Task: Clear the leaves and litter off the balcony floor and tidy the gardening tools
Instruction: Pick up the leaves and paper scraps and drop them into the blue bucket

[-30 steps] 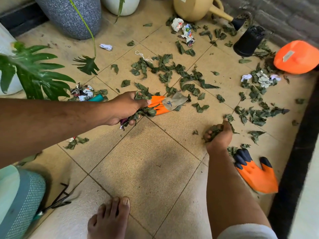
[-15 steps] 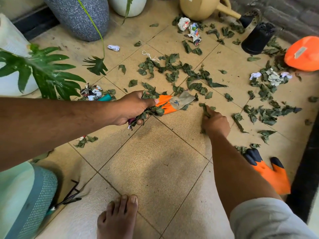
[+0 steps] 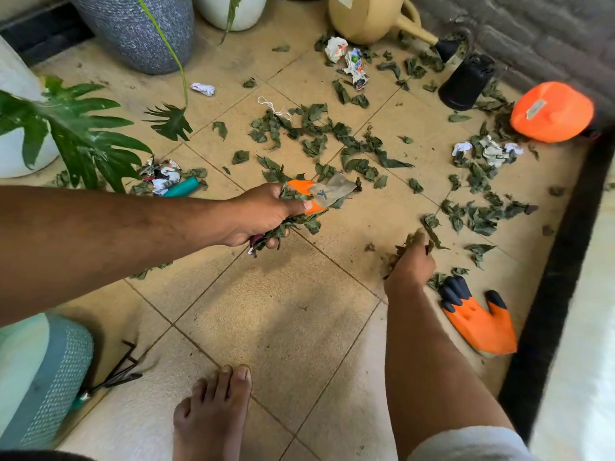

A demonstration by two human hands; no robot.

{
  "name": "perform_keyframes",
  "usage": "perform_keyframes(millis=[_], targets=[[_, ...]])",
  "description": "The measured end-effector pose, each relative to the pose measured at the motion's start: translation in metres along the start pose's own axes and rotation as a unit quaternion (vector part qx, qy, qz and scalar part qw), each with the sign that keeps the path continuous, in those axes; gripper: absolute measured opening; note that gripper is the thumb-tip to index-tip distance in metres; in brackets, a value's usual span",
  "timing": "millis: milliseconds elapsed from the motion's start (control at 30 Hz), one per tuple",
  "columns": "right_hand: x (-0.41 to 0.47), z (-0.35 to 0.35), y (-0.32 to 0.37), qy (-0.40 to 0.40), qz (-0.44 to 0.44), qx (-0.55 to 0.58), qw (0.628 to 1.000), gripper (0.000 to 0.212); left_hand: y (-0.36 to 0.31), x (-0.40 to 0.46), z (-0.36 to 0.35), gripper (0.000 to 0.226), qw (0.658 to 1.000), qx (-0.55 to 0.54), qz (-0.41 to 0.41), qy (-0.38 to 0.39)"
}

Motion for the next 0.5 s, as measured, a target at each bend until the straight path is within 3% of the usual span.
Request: perform_keyframes(millis=[67, 167, 300, 367, 500], targets=[[0.008, 0.008, -0.004, 0.004, 0.001, -0.028, 1.000, 0.037, 0.024, 0.007, -0.008, 0.049, 0.999, -0.006, -0.044, -0.012], [-0.002, 0.021, 0.005, -0.034, 0.084, -0.118, 0.989, 0.027, 0.014, -0.001, -0.003, 0.050, 0.999, -0.002, -0.003, -0.032], [-0.020, 0.026, -0.005, -0.046, 0.160, -0.344, 0.924, 0.031, 0.014, -0.004, -0.002, 0.052, 0.998, 0.018, 0.053, -0.040], [-0.030, 0.019, -0.018, -0.022, 0.175, -0.405, 0.897, 0.039, 0.014, -0.002, -0.003, 0.059, 0.999, 0.019, 0.023, -0.037], [-0.037, 0.015, -0.025, -0.069, 0.202, -0.456, 0.864, 0.051, 0.022, 0.002, -0.003, 0.057, 0.999, 0.027, 0.011, -0.017]])
Point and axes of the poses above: each hand's wrist, its own x-axis towards the middle knuckle, its own z-axis out of the back of the hand, y = z × x, the point moved 7 cm from there along x, towards the middle knuckle, and after that the axes turned 10 degrees about -x, right-handed, at the moved point
